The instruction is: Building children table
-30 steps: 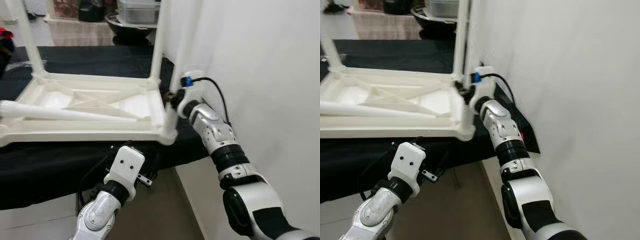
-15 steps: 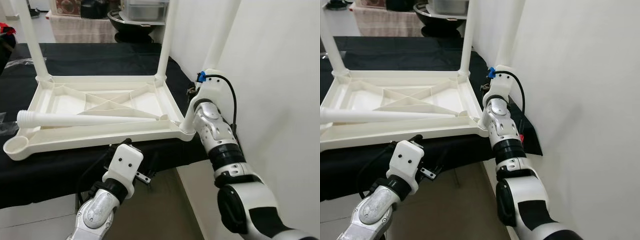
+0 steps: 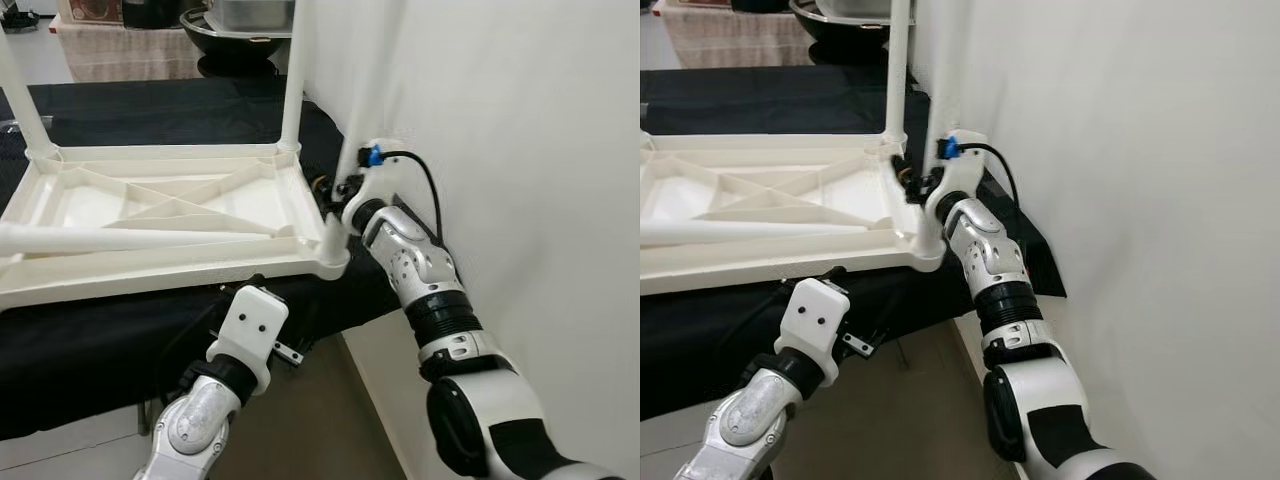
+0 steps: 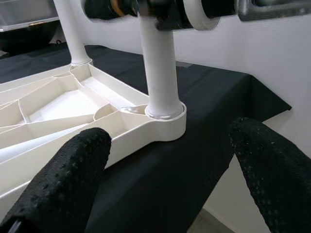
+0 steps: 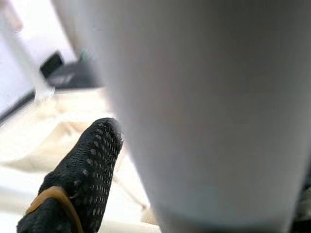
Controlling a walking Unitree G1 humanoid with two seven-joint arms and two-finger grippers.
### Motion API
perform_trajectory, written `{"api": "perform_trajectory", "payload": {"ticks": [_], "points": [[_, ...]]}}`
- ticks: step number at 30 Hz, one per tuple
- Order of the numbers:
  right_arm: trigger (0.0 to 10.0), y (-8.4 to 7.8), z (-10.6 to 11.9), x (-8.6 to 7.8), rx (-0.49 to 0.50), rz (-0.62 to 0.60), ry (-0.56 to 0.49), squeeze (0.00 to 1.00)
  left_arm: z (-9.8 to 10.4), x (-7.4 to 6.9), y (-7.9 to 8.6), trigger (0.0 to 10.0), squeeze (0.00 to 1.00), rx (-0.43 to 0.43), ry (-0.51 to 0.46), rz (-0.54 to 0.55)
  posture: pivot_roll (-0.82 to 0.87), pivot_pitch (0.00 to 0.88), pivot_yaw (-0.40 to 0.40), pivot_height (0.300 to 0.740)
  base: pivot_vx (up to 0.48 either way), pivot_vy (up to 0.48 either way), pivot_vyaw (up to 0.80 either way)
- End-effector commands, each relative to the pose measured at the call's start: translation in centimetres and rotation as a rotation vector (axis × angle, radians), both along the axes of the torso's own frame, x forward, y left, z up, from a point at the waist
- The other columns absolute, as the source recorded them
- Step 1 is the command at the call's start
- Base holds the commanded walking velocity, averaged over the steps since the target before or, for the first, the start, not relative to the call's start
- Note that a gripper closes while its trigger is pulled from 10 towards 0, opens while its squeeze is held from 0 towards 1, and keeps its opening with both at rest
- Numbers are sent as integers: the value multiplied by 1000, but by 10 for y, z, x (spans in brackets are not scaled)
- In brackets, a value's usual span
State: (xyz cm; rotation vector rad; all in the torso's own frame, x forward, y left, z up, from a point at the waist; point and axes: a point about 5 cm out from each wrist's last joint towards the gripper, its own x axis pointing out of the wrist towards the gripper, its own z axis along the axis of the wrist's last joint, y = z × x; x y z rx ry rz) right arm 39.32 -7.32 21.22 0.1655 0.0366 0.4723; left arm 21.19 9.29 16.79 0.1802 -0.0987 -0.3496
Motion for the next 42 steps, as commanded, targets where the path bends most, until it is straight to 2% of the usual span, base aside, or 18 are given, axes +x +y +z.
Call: {"api": "perform_trajectory", "payload": {"ticks": [1,3,4,7,8,9,14,17,18,19,20,21,24,26,29,32,36,42], "points": [[10000,-8,-9,2,-61,-43,18,0,-2,0,0,10000,0,0,10,3,61,37,-142,740,0,0,0],[10000,-33,-15,9,-131,-223,34,0,-2,0,0,10000,0,0,12,5,60,38,-139,740,0,0,0],[10000,-44,-17,11,-123,-293,47,0,-2,-1,1,10000,0,1,13,3,60,38,-139,740,0,0,0],[10000,-44,-17,11,-123,-293,47,0,-2,-1,1,10000,0,1,13,3,60,38,-139,740,0,0,0],[10000,-49,-17,11,-82,-315,58,0,-2,-1,1,10000,0,2,13,2,60,38,-137,740,0,0,0],[10000,-51,-18,6,-5,-287,61,0,-3,-1,0,10000,0,3,13,0,59,35,-134,740,0,0,0],[10000,-51,-19,5,12,-275,60,0,-3,-1,0,10000,0,3,13,0,59,35,-134,740,0,0,0],[10000,-54,-29,-13,26,-258,47,0,-3,-1,1,10000,0,4,13,1,53,23,-129,740,0,0,0],[10000,-54,-29,-13,26,-258,47,0,-3,-1,1,10000,0,4,13,1,53,23,-129,740,0,0,0],[10000,-53,-35,-22,35,-235,45,0,-4,0,0,10000,0,5,13,0,52,20,-128,740,0,0,0],[10000,-53,-35,-22,35,-235,45,0,-4,0,0,10000,0,5,13,0,52,20,-128,740,0,0,0],[10000,-48,-39,-31,51,-192,48,0,-4,0,0,10000,0,6,13,-1,51,18,-125,740,0,0,0],[10000,-42,-41,-38,78,-146,43,0,-4,0,0,10000,0,6,13,-2,51,15,-125,740,0,0,0],[10000,-33,-47,-55,75,-56,21,0,-4,0,0,10000,0,6,12,-4,49,12,-124,740,0,0,0],[10000,-33,-51,-63,43,-21,3,0,-4,0,0,10000,0,6,12,-3,51,9,-126,740,0,0,0],[10000,-44,-67,-83,-19,51,9,0,-6,0,1,10000,0,8,19,6,49,8,-125,740,0,0,0],[10000,-57,-71,-96,-20,57,-9,0,-11,1,7,10000,0,21,47,27,44,11,-121,740,0,0,0],[10000,-61,-66,-102,-26,-8,-49,0,-19,1,13,10000,0,23,83,60,42,17,-115,740,0,0,0]]}}
